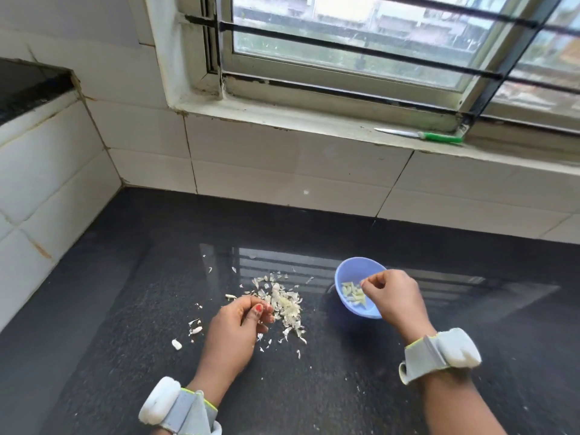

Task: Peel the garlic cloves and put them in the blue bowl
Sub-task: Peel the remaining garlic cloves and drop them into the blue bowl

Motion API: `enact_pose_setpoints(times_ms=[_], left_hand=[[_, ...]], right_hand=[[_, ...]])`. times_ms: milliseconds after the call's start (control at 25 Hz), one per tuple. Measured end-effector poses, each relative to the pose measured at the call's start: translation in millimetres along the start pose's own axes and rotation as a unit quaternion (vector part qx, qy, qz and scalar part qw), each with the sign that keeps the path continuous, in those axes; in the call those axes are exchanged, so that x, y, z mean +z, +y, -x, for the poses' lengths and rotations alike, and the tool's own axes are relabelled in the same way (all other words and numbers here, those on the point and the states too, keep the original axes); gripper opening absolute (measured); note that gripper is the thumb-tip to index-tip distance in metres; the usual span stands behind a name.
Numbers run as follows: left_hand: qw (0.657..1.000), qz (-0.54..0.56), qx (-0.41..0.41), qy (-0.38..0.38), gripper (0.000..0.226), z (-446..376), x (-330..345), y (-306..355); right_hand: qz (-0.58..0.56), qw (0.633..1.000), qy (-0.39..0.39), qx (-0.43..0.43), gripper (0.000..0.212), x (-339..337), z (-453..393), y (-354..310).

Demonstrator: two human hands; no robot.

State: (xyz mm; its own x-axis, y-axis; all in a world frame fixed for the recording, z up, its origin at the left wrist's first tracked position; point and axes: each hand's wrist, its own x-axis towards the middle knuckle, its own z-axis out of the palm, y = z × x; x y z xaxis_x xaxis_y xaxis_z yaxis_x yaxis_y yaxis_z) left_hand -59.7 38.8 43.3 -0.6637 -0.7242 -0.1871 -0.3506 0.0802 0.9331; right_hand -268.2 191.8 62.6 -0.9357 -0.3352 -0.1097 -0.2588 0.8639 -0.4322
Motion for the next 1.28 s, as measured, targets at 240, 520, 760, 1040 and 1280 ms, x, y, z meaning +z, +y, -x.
enact_pose_setpoints(times_ms=[240,520,760,1040,1280], left_hand=[[0.999,-0.005,0.020,0.038,0.010,-1,-6,-3],[0.986,0.014,0.142,0.090,0.033,5,-3,9],[0.963,-0.071,0.252,0.068,0.018,7,0,4],[0.952,-0.123,0.262,0.101,0.002,4,-1,0],[0.990,0.037,0.109,0.084,0.023,4,-4,5]], right_hand=[[-0.160,0.987,0.011,0.009,0.018,-4,12,-18],[-0.695,0.589,-0.361,0.199,0.050,24,57,-77],[-0.730,0.522,-0.388,0.211,0.081,30,76,-95],[-0.735,0.531,-0.385,0.169,0.085,30,76,-101],[-0.736,0.545,-0.371,0.151,0.074,30,77,-104]])
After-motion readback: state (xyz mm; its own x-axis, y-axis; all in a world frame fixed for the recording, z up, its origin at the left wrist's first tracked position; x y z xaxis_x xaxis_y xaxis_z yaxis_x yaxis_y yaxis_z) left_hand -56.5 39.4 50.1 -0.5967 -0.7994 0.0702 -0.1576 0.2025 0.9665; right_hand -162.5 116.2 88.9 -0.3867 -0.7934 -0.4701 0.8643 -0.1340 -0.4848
